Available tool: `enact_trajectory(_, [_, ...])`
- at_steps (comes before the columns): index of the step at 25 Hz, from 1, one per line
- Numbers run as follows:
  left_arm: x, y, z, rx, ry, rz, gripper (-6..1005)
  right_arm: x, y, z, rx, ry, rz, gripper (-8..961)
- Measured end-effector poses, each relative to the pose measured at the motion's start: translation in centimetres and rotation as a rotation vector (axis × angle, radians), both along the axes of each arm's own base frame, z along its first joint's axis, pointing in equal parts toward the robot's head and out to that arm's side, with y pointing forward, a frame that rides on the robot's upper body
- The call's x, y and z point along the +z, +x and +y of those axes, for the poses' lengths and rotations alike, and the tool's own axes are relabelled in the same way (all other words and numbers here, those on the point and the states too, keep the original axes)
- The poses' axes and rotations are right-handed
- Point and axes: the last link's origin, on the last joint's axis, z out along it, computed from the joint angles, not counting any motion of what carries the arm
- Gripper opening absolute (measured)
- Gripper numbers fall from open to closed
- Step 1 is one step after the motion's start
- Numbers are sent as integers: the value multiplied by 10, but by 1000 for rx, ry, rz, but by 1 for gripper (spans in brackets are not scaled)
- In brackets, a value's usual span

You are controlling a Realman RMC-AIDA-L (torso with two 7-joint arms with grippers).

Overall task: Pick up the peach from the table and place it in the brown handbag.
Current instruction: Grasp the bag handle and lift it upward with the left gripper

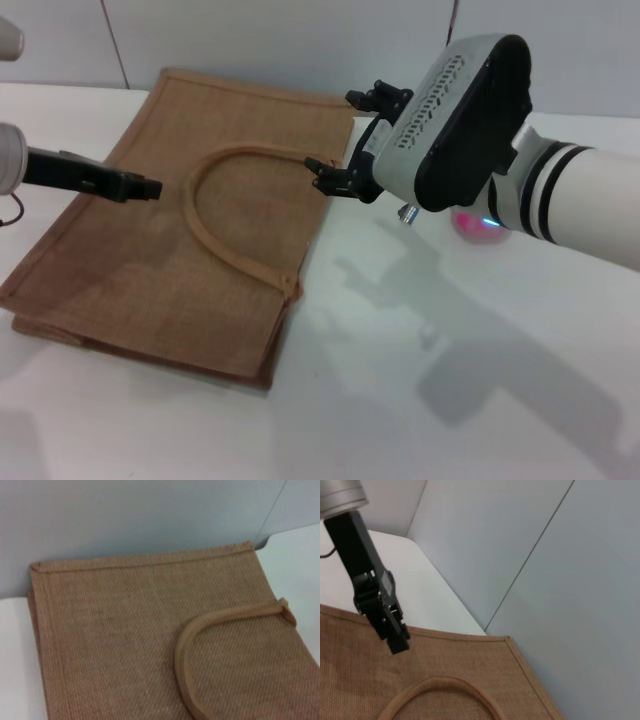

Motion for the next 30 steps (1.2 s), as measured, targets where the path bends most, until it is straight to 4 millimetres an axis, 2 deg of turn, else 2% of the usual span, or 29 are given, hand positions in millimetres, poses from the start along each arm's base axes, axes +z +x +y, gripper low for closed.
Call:
enact_trajectory(18, [-7, 12, 7, 4, 65, -106, 293, 12, -1, 10, -77, 13, 51, 866])
enact_trajectory(30, [-18, 21, 9, -10, 86, -149, 293, 25, 11, 26, -160, 72, 76, 866])
